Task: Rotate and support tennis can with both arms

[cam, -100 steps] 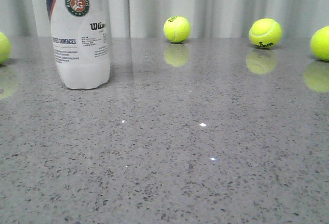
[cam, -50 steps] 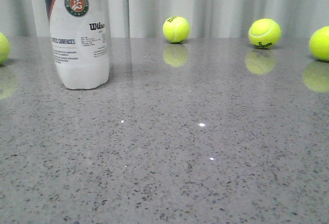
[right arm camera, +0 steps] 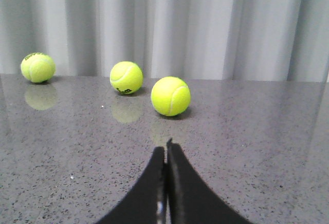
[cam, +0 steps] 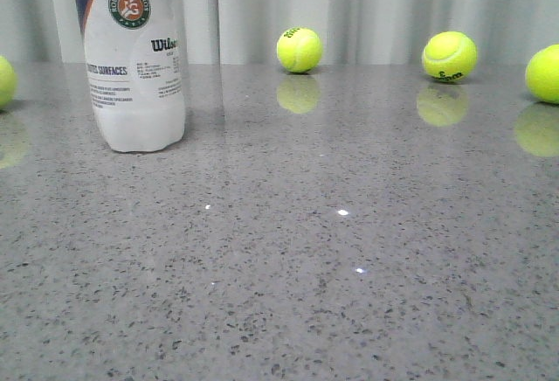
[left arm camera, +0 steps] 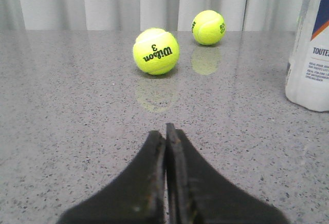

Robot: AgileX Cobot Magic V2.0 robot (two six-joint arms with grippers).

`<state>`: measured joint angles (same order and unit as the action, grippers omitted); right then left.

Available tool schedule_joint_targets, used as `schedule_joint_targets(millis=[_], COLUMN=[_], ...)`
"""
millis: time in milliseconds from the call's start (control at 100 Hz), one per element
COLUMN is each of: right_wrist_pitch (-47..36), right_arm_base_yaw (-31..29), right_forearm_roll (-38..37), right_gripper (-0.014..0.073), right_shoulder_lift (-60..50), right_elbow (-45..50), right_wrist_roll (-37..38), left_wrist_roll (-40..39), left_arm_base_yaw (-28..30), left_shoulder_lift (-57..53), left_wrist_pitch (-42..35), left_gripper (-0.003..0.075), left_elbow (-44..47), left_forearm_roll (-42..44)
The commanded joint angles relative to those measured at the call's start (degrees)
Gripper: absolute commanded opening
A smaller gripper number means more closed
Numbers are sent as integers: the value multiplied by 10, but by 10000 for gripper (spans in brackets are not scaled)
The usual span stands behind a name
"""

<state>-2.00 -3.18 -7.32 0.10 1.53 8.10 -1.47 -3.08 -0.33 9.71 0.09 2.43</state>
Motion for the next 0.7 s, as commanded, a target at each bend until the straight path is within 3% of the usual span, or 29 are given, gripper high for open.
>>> schedule_joint_targets(millis=[0,160,690], right_wrist_pitch=[-19,45,43], right_arm_base_yaw=[-7,-7,-7], right_forearm_roll=[-12,9,29], right_gripper=[-60,-60,-60], right_shoulder_lift=[-17,-17,-17], right_elbow=[1,1,1], right_wrist_roll=[5,3,-12], left_wrist_roll=[-6,-6,-6], left_arm_base_yaw=[-2,-2,-2], left_shoulder_lift=[-20,-20,-20], left_wrist_pitch=[-45,-45,-45], left_gripper=[-19,-19,-18], left_elbow=[26,26,26], left_forearm_roll=[0,0,0])
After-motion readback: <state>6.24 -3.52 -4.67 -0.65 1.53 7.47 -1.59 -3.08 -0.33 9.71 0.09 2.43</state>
